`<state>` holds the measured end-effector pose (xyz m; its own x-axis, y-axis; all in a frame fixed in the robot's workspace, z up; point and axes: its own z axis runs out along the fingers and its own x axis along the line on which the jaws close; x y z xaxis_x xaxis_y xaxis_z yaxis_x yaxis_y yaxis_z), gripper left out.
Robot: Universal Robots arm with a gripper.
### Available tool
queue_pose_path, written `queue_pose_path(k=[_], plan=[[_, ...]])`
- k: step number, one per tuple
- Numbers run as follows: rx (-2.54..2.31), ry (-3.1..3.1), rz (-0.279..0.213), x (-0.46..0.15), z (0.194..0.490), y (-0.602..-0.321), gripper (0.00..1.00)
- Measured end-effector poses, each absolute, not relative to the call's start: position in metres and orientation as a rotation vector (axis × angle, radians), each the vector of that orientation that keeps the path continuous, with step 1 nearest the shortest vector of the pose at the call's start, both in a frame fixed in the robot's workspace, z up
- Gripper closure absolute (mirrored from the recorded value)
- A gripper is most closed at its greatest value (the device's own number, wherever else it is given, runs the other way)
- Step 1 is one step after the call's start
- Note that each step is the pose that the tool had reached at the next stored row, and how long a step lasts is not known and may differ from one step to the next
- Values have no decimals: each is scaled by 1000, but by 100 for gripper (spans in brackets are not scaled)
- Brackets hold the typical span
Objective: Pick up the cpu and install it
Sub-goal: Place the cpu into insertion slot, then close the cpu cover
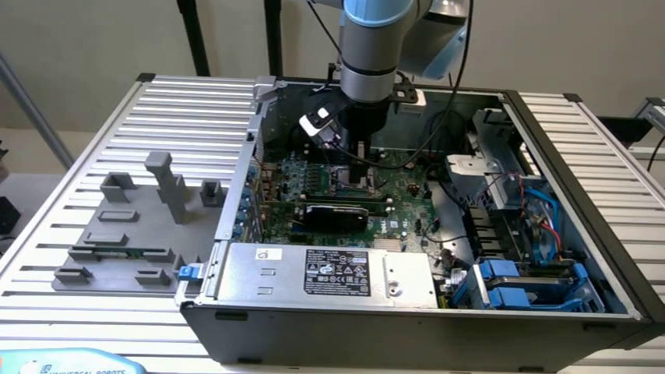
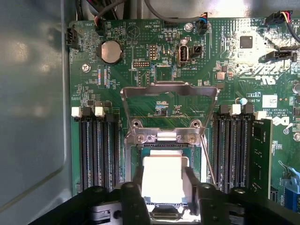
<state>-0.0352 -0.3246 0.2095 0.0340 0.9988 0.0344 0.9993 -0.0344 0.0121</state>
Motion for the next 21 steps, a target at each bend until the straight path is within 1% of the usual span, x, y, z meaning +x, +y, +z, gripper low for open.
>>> queue_pose_path(k=[3,4,6,7,8,9,21], plan=[[-2248,-2172,-52,-35,210,-325,70],[-2248,-2172,-52,-35,210,-325,70],[-2248,-2172,-52,-35,210,-325,82],[-2248,-2172,-52,-35,210,-325,82],[-2248,-2172,-52,-35,210,-325,88],[-2248,-2172,-52,-35,210,-325,89],[-2248,-2172,-52,-35,210,-325,89]])
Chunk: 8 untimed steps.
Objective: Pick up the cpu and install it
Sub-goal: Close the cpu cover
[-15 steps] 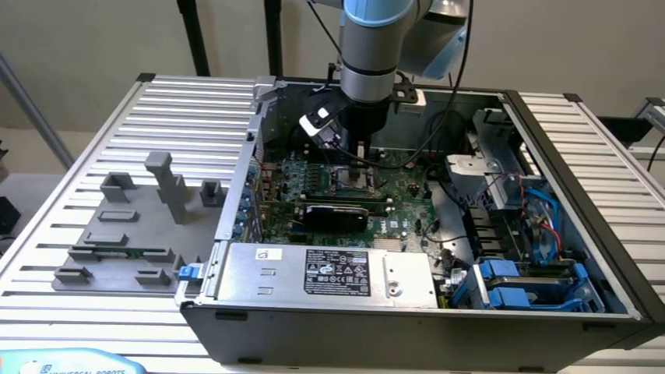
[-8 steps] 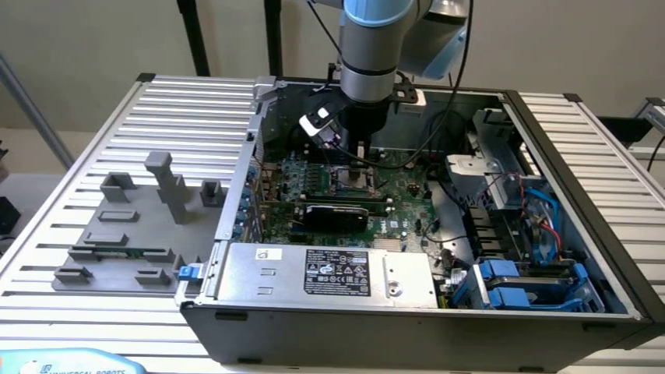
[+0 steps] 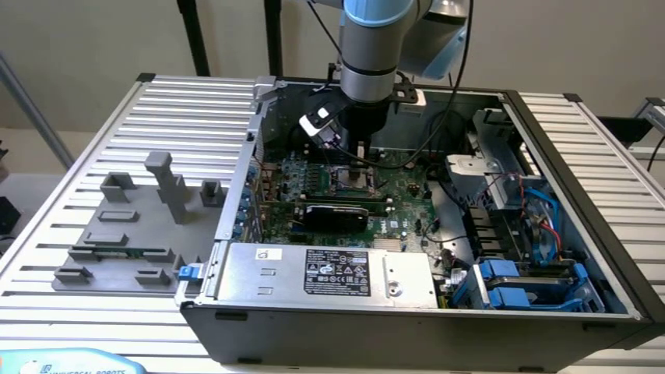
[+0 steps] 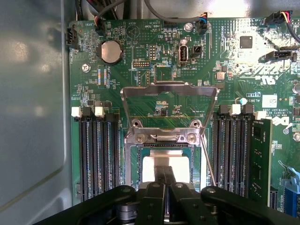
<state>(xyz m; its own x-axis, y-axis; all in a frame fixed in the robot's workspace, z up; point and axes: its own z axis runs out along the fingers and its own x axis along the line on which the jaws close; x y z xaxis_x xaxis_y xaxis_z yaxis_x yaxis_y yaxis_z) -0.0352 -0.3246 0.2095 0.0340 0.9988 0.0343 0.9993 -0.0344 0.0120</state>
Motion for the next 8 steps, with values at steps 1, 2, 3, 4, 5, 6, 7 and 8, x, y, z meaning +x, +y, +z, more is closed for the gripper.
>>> queue_pose_path(k=[1,2,3,4,5,6,7,8], plan=[[-2248,-2172,-52,-35,210,-325,89],[-2248,-2172,-52,-35,210,-325,89],[-2248,-2172,-52,-35,210,-325,89],[-2248,-2172,-52,-35,210,-325,89],[-2247,-2172,-51,-35,210,-325,89],[-2246,-2171,-52,-35,210,-326,89],[-2245,-2170,-53,-34,211,-327,89],[-2244,-2168,-54,-33,212,-328,89]])
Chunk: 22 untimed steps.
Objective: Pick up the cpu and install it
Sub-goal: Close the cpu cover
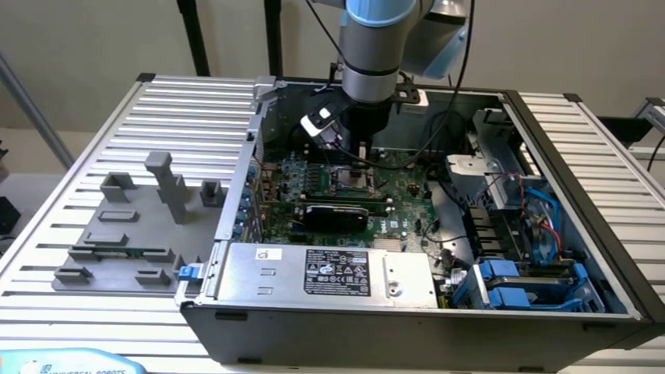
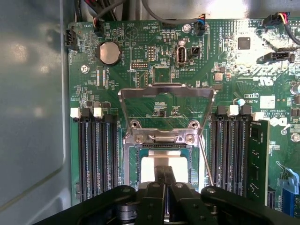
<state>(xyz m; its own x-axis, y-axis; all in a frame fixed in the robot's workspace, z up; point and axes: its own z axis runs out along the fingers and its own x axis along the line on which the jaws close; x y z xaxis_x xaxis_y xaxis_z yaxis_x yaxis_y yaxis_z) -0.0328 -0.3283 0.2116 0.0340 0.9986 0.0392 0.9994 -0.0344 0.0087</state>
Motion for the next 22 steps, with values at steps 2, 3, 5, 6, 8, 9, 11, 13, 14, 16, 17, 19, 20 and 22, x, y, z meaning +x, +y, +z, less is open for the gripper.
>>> queue_pose_path(k=[2,3,5,6,8,9,11,13,14,16,17,19,20,22], plan=[[-2242,-2166,-53,-30,216,-331,89],[-2240,-2165,-53,-29,218,-332,89],[-2238,-2163,-53,-25,224,-333,89],[-2237,-2161,-54,-22,228,-334,89],[-2235,-2159,-54,-16,235,-335,89],[-2233,-2158,-54,-13,238,-335,89],[-2231,-2155,-53,-5,246,-335,89],[-2228,-2152,-52,4,253,-335,89],[-2226,-2150,-52,9,257,-335,89],[-2223,-2147,-51,18,264,-336,89],[-2221,-2145,-50,23,267,-336,89],[-2218,-2142,-48,32,272,-336,89],[-2216,-2140,-46,36,274,-336,89],[-2214,-2138,-43,45,274,-336,89]])
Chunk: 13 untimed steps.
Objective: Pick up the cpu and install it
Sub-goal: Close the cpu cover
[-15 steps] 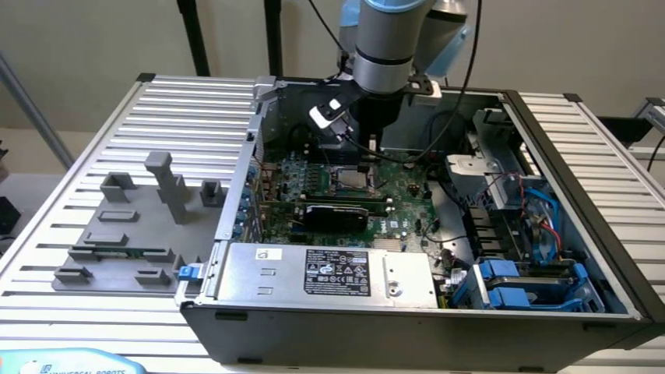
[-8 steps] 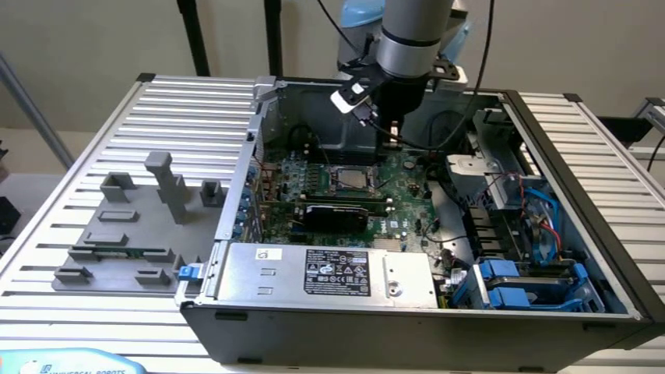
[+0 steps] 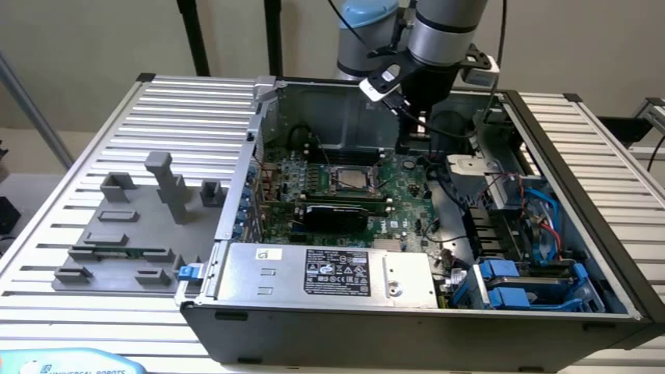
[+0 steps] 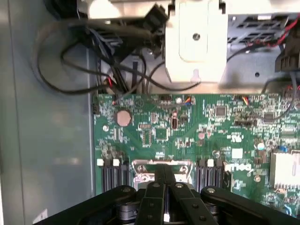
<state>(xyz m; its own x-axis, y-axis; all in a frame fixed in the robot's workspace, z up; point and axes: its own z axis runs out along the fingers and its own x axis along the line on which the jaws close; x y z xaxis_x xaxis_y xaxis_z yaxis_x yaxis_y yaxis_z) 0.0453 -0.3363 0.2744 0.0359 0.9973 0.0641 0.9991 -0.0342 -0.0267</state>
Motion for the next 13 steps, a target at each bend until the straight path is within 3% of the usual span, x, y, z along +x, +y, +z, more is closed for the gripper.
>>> queue_pose_path(k=[13], plan=[[-2210,-2133,-33,66,258,-340,89]])
